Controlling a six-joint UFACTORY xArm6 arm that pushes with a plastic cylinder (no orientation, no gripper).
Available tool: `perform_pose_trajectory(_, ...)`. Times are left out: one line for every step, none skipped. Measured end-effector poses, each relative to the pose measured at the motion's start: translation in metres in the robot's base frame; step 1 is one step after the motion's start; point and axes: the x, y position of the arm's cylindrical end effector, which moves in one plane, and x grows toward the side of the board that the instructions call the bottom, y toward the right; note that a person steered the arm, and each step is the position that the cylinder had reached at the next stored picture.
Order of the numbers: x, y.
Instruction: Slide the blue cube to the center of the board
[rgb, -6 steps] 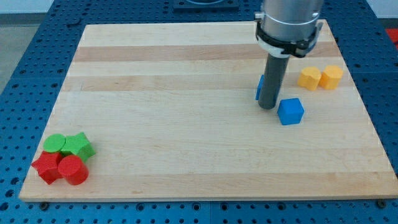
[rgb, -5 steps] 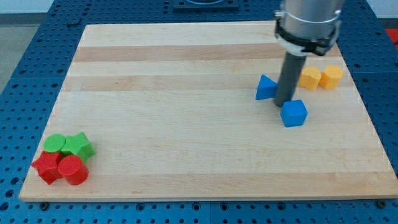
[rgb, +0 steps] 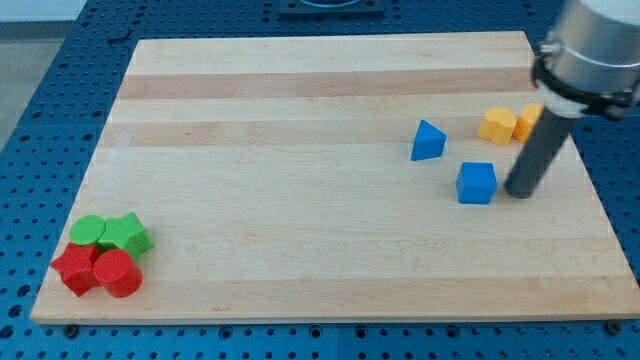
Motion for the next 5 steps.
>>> perform_pose_trajectory(0.0, -0.065)
perform_pose_trajectory(0.0, -0.13)
perform_pose_trajectory(0.0, -0.137)
perform_pose_trajectory(-0.011, -0.109)
perform_pose_trajectory(-0.033, -0.087)
